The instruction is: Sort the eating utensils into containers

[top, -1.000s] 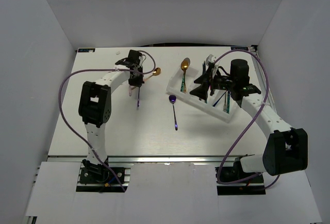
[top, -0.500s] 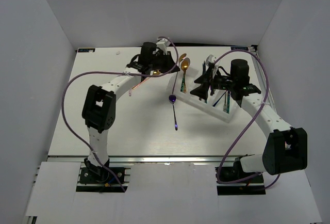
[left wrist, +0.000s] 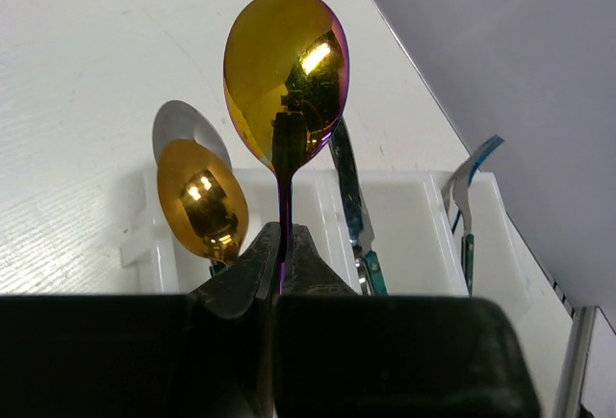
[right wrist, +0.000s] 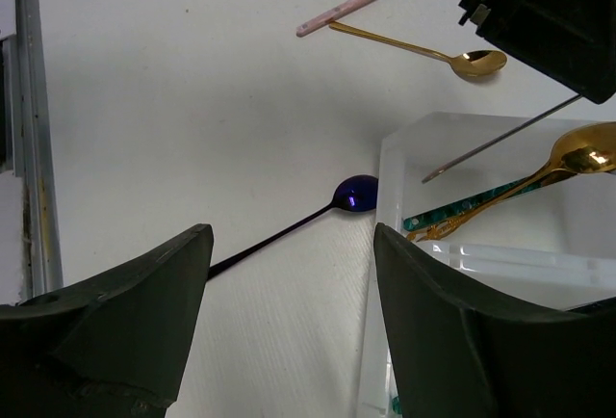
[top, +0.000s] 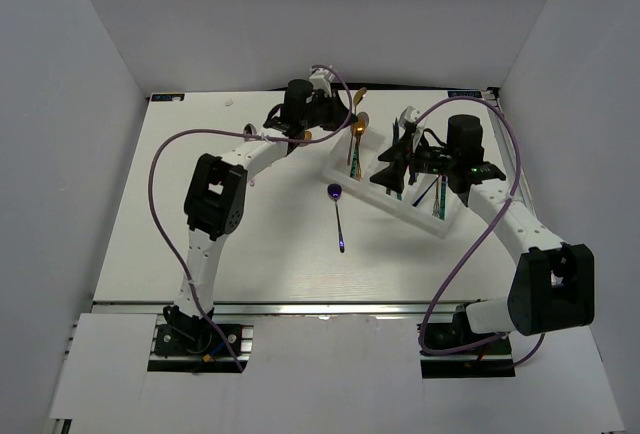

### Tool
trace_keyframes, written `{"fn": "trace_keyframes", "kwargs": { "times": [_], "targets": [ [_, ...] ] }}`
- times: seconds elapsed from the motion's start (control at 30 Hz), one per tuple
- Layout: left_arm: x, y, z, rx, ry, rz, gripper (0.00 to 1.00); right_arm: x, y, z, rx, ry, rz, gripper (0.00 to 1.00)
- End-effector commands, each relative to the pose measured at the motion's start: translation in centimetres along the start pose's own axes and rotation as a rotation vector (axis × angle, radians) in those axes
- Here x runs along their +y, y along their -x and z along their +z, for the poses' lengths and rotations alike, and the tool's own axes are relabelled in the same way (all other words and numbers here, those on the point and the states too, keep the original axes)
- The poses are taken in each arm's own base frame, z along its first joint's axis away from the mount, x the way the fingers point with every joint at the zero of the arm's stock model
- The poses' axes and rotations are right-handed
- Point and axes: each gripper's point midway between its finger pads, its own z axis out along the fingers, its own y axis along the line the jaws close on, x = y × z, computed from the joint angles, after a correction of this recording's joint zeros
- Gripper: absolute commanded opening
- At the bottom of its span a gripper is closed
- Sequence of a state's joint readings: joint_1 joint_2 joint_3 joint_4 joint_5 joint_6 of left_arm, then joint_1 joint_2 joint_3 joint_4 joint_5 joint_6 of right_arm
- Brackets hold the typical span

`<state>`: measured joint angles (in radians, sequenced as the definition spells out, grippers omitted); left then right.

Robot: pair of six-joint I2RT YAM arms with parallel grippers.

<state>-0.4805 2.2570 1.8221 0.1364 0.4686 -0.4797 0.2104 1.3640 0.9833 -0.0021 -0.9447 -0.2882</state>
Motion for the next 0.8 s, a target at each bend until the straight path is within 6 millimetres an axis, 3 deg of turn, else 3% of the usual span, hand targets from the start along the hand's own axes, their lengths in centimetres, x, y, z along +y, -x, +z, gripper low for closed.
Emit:
{"fn": "trace_keyframes", "kwargs": {
  "times": [0.0, 0.23, 0.37, 0.77],
  "targets": [
    [-0.9, 2.7, 0.5, -0.074, -0.008, 0.020, 0.00, -0.2, 0.1, 0.0, -0.004, 0.004, -0.018, 0.74],
    [0.5, 1.4, 1.3, -0.058, 0.016, -0.003, 0.02, -0.3, 0.1, 0.0, -0.004, 0.003, -0.019, 0.74],
    [1.1, 1.1, 1.5, -0.056, 0.041, -0.005, 0.11, -0.4, 0.1, -0.1, -0.004, 0.003, -0.022, 0.75],
    [0.9, -0.3, 2.0, -0.035, 0.053, 0.005, 0.26, -0.4, -0.8, 0.0, 0.014, 0.009, 0.013, 0.75]
  ]
}}
